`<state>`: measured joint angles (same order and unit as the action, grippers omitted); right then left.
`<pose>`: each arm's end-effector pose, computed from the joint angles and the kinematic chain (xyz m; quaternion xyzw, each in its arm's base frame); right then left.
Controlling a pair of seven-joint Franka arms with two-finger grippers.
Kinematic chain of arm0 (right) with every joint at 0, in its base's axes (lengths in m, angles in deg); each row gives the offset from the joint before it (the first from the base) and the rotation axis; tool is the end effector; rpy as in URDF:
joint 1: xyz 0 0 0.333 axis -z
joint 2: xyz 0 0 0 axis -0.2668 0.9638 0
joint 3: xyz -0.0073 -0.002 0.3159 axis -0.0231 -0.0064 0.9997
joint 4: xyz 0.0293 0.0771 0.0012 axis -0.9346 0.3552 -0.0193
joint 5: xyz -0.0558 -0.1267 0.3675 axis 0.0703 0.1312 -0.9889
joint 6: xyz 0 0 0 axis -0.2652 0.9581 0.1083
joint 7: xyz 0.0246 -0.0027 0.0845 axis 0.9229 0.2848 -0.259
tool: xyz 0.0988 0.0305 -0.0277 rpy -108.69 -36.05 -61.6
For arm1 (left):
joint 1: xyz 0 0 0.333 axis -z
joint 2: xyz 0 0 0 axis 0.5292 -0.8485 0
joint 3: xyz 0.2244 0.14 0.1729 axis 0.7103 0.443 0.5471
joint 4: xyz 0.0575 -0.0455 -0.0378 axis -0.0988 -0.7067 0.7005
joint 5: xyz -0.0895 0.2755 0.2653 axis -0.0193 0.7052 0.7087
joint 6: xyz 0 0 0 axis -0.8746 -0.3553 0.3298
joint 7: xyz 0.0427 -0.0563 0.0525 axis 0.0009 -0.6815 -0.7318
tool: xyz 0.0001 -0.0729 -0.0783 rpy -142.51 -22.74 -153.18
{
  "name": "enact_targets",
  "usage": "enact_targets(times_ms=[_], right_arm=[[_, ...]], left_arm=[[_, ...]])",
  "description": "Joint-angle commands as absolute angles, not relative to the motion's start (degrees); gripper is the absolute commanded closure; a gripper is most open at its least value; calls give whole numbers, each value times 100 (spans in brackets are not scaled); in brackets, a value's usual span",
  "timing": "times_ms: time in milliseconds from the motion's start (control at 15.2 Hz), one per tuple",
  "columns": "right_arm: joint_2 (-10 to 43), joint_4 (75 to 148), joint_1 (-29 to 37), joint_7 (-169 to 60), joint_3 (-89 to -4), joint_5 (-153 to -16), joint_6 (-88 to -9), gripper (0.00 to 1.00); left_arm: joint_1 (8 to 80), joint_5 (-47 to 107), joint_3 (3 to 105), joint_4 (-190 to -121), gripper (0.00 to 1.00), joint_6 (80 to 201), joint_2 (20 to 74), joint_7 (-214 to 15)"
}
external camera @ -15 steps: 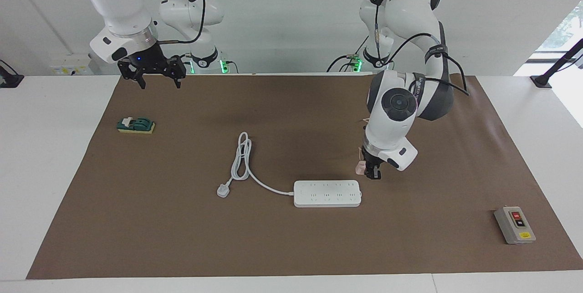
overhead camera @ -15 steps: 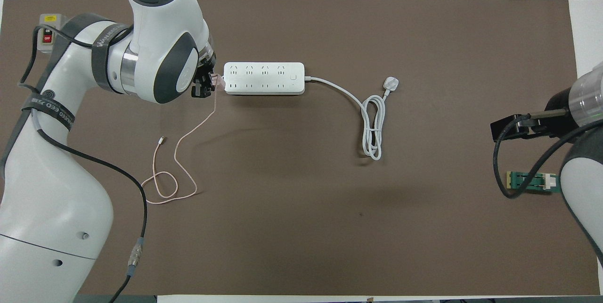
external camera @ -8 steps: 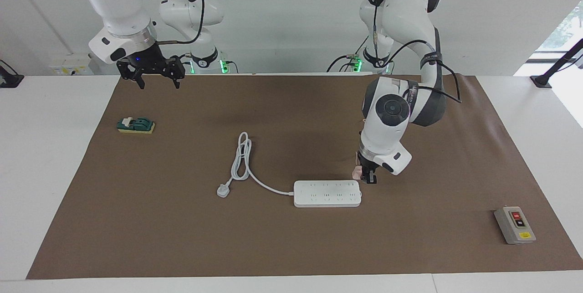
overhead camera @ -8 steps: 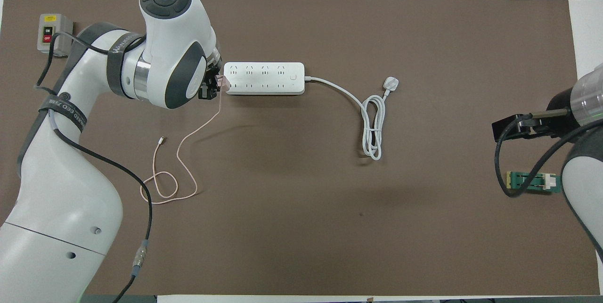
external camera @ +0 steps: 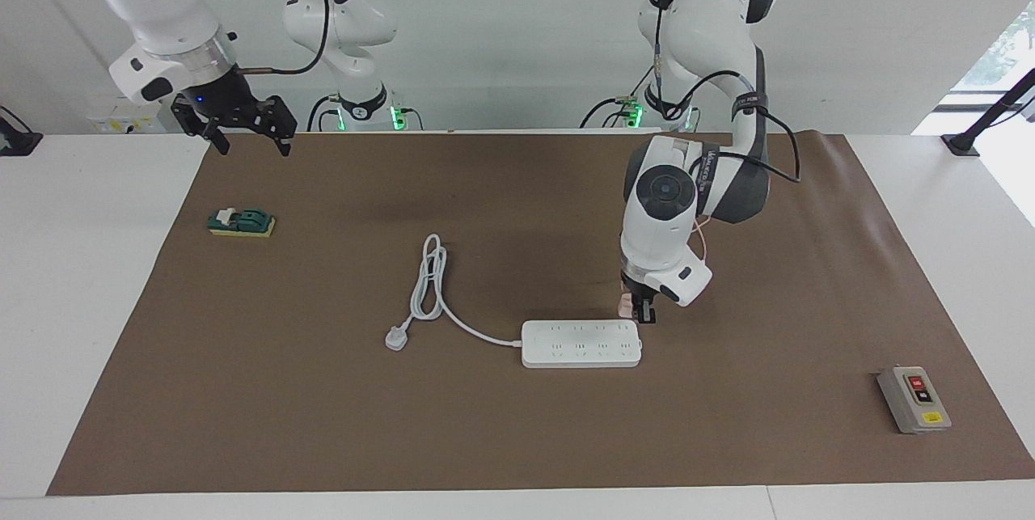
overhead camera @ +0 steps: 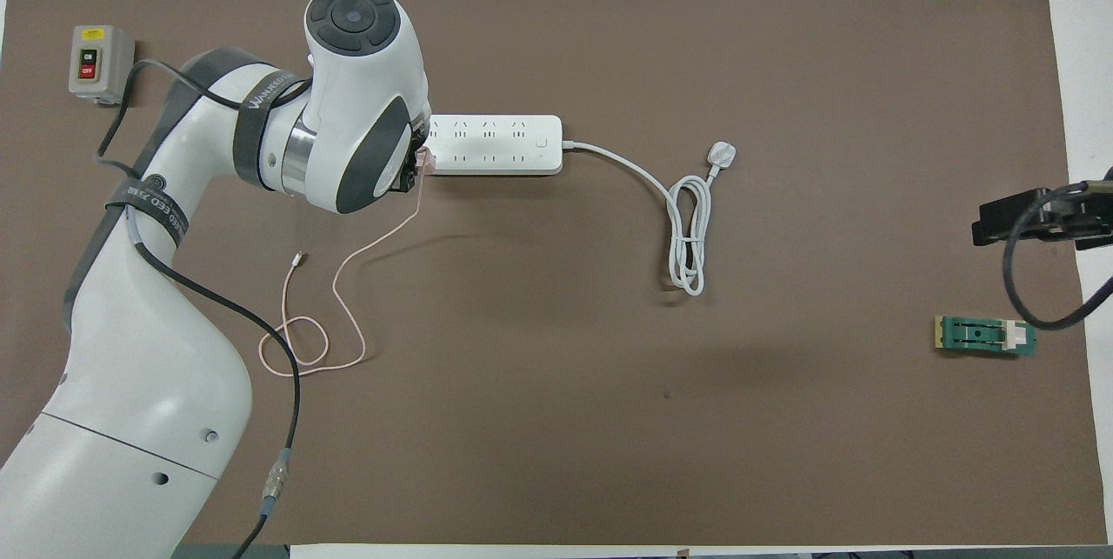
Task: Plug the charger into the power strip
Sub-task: 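Push the charger prongs into the strip socket with the left gripper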
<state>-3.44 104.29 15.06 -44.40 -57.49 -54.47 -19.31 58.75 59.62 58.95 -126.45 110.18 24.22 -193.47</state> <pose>0.5225 -0.0312 0.6129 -0.9986 0.0432 0.0304 0.0062 0.6418 -0.2939 0.3717 -0.7497 -0.6592 -0.0265 0.0529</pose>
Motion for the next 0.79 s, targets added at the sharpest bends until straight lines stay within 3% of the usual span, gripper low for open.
enact_targets(times_ms=[0, 460, 591, 723], right_arm=[[-135, 10075, 1547, -4654, -5864, -5596, -1626, 0], [-153, 10102, 1442, -4735, -5900, -5509, -1617, 0], [-179, 10154, 1442, -4726, -5891, -5509, -1626, 0], [-188, 10172, 1459, -4726, -5900, -5509, -1617, 0]], left_arm=[[5972, 6080, 5998, -12628, 100, 11097, 2352, -19469], [5972, 6080, 6006, -12418, 100, 11080, 2133, -19478], [5981, 6071, 6103, -12111, 100, 10923, 1888, -19522], [6007, 6045, 6164, -11296, 100, 10441, 1378, -19557]])
